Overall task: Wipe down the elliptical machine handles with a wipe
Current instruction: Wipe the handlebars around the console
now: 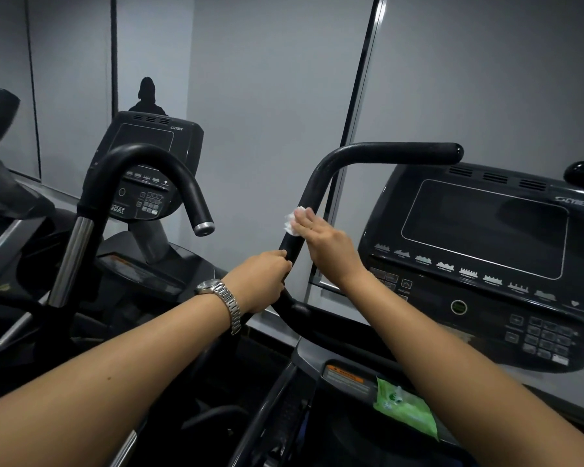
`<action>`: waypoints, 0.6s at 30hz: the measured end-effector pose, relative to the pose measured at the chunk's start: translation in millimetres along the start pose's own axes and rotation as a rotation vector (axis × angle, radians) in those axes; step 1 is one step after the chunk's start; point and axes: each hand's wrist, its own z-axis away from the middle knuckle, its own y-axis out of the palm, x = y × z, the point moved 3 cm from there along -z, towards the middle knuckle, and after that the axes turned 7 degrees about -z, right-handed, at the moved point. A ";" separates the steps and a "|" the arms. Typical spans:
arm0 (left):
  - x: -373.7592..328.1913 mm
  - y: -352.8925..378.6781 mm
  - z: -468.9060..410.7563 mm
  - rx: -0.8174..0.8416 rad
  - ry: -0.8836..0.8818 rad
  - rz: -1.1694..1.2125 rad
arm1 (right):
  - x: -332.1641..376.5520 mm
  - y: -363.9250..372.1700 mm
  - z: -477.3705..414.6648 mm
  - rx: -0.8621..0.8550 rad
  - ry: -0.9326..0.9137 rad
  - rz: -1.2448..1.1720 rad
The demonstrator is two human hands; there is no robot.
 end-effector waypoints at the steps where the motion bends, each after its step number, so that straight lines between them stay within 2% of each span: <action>1: -0.3 -0.2 -0.3 0.001 0.003 0.002 | -5.5 -3.2 -3.4 -0.011 0.007 0.004; 6: 0.6 0.3 -0.9 0.010 0.000 0.008 | -9.5 -16.1 -27.2 -0.067 0.133 0.056; 12: -0.9 -1.0 0.1 0.013 -0.002 0.008 | -1.5 -19.1 -15.6 -0.114 0.049 0.087; 15: -0.9 -0.8 0.0 0.011 -0.004 0.005 | -11.1 -33.5 -38.0 -0.217 0.176 0.057; 18: -1.2 -1.0 0.7 0.004 -0.004 0.001 | -1.8 -27.5 -32.7 -0.229 0.245 0.013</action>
